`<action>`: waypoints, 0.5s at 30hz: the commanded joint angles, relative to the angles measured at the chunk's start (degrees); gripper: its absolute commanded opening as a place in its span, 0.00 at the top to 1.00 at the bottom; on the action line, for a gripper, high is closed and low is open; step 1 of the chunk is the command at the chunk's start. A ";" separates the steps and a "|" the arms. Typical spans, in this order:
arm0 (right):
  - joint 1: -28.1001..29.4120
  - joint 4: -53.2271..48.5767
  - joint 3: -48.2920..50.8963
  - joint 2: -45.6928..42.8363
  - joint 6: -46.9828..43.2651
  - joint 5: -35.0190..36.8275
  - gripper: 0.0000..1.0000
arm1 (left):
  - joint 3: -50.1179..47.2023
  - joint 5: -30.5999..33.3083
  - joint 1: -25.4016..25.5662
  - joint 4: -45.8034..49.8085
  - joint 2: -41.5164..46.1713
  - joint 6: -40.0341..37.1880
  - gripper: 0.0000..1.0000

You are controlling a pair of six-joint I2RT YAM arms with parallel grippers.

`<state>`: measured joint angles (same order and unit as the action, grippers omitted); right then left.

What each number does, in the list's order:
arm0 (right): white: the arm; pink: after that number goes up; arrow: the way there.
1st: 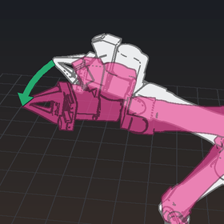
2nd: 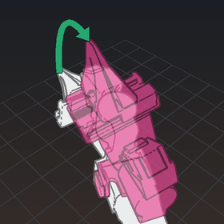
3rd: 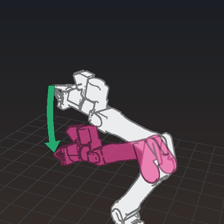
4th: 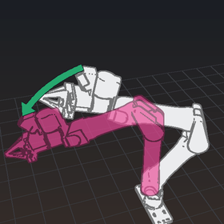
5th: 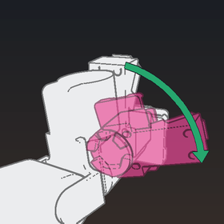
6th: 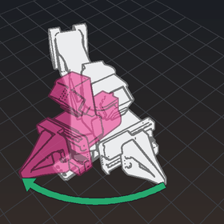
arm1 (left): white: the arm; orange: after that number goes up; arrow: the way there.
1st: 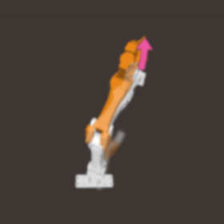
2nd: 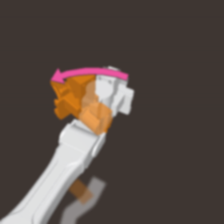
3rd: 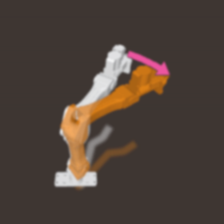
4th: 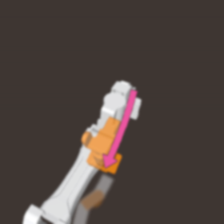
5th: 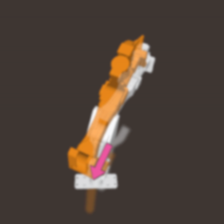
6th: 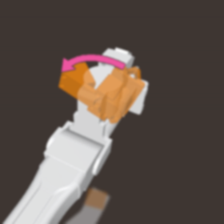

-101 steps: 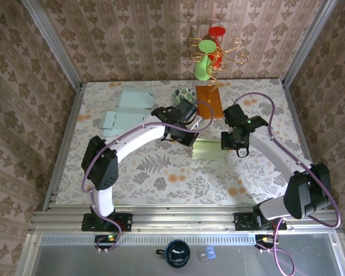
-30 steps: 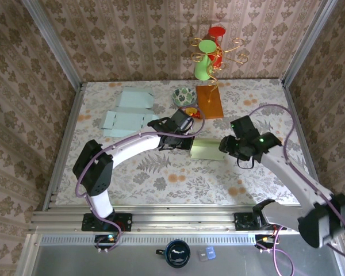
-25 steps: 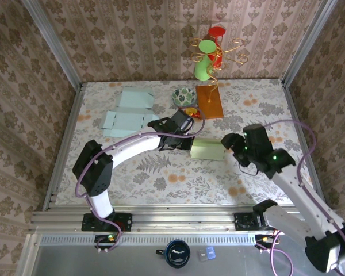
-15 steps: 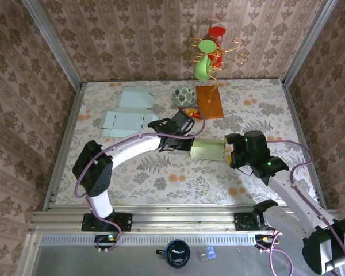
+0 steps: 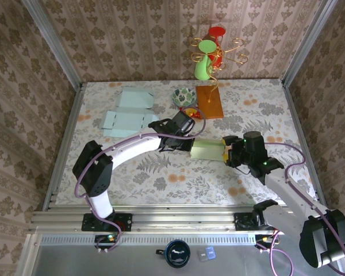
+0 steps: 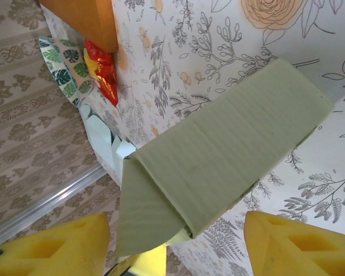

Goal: Fold the paper box

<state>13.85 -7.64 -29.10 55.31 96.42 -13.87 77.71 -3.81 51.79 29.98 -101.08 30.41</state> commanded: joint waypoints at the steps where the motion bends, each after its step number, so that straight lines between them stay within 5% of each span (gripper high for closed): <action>1: -0.91 1.09 0.62 0.71 -1.24 -1.63 0.38 | 0.32 0.83 0.52 3.94 -0.17 -0.09 1.00; 9: -1.59 0.28 -0.55 3.32 -5.67 -2.13 0.49 | 1.47 0.31 0.68 5.13 -0.13 -0.18 1.00; 15: -1.78 -1.30 -0.58 4.56 -8.01 -1.97 0.55 | 4.45 -0.20 0.69 8.56 1.39 -0.01 0.83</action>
<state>12.45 -6.61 -29.12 59.33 90.91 -15.51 79.83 -3.77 52.12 34.35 -101.08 30.28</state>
